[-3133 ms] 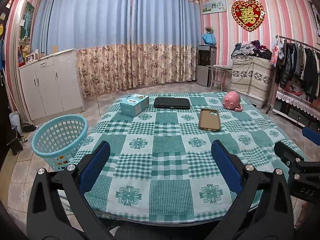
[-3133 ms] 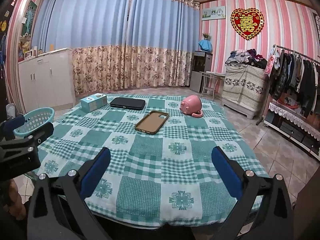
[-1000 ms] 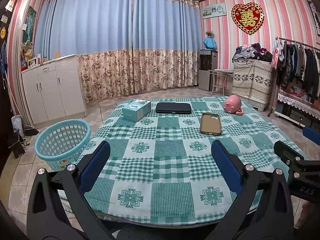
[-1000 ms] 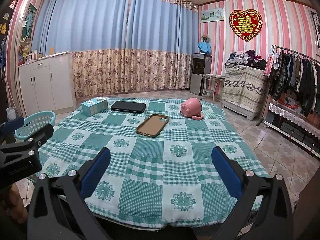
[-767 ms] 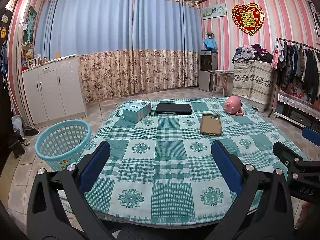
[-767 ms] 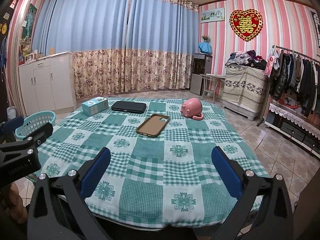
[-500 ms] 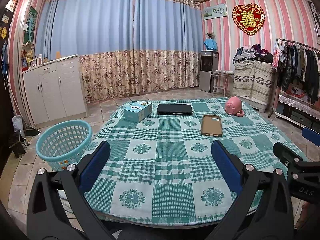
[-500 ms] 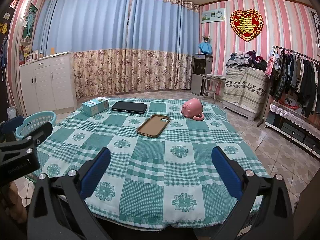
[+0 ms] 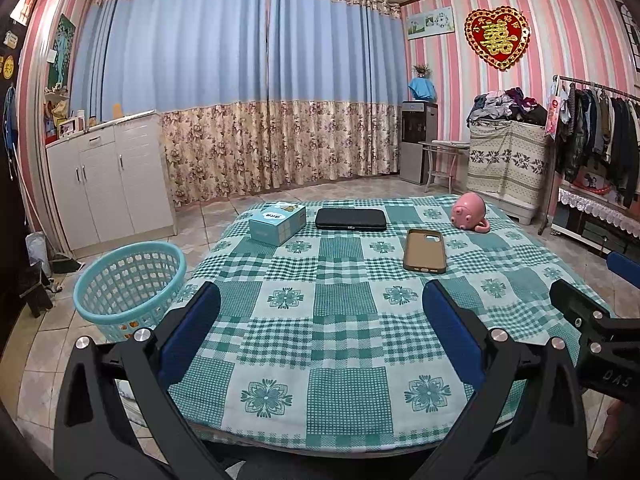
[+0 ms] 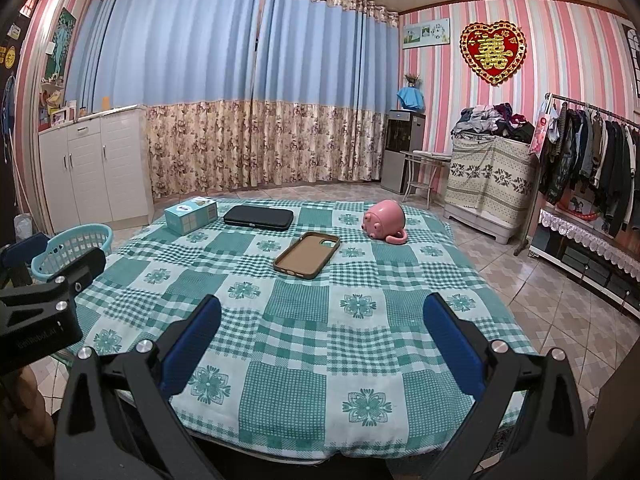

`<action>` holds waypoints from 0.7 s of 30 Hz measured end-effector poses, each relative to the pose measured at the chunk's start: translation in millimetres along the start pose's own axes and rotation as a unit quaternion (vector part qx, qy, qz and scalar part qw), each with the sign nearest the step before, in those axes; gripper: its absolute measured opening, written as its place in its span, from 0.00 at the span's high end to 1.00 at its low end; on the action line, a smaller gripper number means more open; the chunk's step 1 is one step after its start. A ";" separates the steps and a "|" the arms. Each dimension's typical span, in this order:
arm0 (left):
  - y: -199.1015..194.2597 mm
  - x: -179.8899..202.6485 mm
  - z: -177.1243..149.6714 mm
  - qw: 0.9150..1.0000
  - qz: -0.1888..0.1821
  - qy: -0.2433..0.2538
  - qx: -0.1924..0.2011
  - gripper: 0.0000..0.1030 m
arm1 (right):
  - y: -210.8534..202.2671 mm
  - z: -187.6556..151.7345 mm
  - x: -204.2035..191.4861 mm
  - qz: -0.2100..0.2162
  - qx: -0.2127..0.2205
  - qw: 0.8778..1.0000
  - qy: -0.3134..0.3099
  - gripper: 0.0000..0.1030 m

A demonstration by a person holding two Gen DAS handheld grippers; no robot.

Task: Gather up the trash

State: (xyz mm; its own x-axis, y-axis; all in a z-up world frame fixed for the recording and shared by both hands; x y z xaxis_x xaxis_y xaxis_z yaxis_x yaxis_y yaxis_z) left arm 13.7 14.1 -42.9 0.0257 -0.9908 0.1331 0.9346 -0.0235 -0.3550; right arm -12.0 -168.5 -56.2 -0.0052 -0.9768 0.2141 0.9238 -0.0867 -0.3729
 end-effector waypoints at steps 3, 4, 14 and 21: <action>0.2 0.1 0.2 1.000 0.000 0.000 0.000 0.05 | 0.4 0.5 0.3 0.001 0.000 1.000 0.001 0.04; -0.1 0.5 -0.1 1.000 0.000 0.000 -0.001 0.05 | 0.1 0.1 0.3 0.000 0.000 1.000 0.000 0.04; -0.1 0.6 1.2 1.000 0.000 0.000 0.001 0.05 | 0.8 0.5 -0.2 0.000 0.000 1.000 0.001 0.04; 0.6 0.4 2.3 1.000 0.001 0.001 0.003 0.05 | 0.0 0.7 0.4 0.000 0.002 1.000 0.001 0.04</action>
State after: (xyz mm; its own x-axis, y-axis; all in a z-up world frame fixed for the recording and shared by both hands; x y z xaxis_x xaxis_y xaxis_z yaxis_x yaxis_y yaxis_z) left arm 15.1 13.9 -40.9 0.0268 -0.9910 0.1312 0.9369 -0.0209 -0.3489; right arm -11.8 -168.8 -55.5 -0.0061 -0.9772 0.2124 0.9256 -0.0860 -0.3687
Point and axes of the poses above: each gripper's, at about its wrist camera, not at the fingertips, and y roughly the way its jaws point, x to its right, z to its top, the point moved 4 cm from there along y, roughly the way its jaws point, and after that the axes turned 10 degrees about -y, right-handed, at the moved point
